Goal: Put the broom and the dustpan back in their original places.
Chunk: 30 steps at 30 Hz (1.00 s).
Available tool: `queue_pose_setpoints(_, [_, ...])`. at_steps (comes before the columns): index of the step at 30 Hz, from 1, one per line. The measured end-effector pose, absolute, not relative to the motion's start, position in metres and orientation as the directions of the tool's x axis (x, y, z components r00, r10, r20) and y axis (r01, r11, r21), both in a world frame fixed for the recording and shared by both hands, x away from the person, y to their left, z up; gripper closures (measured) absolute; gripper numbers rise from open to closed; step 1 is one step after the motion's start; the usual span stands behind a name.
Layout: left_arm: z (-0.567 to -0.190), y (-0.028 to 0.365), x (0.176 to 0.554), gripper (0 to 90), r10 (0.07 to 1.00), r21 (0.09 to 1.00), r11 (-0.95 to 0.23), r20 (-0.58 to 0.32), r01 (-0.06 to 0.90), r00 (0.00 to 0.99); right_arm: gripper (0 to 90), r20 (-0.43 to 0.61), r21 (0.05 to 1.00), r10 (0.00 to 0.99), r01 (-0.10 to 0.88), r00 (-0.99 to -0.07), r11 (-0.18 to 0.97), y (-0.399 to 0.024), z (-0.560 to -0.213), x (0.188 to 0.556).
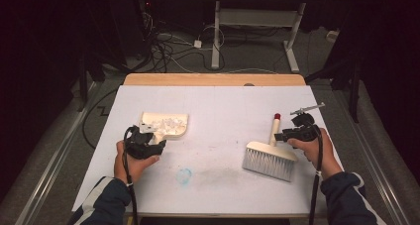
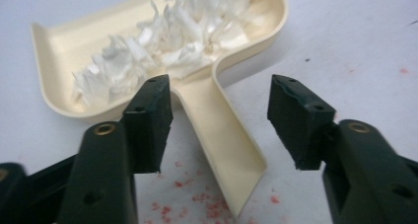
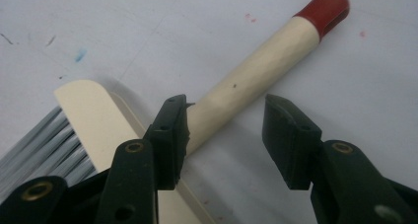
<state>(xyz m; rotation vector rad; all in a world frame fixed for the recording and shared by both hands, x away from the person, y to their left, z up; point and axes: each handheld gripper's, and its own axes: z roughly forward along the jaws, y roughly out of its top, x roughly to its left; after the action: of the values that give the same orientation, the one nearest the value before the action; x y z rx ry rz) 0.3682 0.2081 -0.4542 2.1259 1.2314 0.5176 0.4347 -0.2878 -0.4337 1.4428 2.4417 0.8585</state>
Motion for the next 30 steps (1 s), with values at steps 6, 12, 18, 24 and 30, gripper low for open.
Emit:
queue_pose_setpoints(6, [-0.451,0.219,0.345,30.2,0.864,0.718,-0.388,0.066,0.577,0.499,47.3,0.132,0.560,0.867,0.758,-0.481,0.335,-0.273,-0.448,0.441])
queue_pose_setpoints(12, [-0.453,0.231,0.315,28.1,0.854,0.736,-0.400,0.084,0.546,0.513,49.3,0.037,0.546,0.877,0.745,-0.478,0.383,-0.249,-0.456,0.443])
queue_pose_setpoints(18, [-0.454,0.236,0.301,27.4,0.839,0.746,-0.406,0.075,0.528,0.539,49.9,-0.008,0.553,0.885,0.735,-0.466,0.392,-0.243,-0.458,0.442])
queue_pose_setpoints(24, [-0.454,0.233,0.302,27.1,0.837,0.766,-0.402,0.085,0.502,0.540,48.2,0.003,0.598,0.878,0.705,-0.478,0.381,-0.246,-0.454,0.442])
queue_pose_setpoints(30, [-0.457,0.226,0.302,25.1,0.817,0.758,-0.434,0.104,0.487,0.567,46.0,-0.021,0.676,0.870,0.634,-0.492,0.375,-0.249,-0.443,0.437])
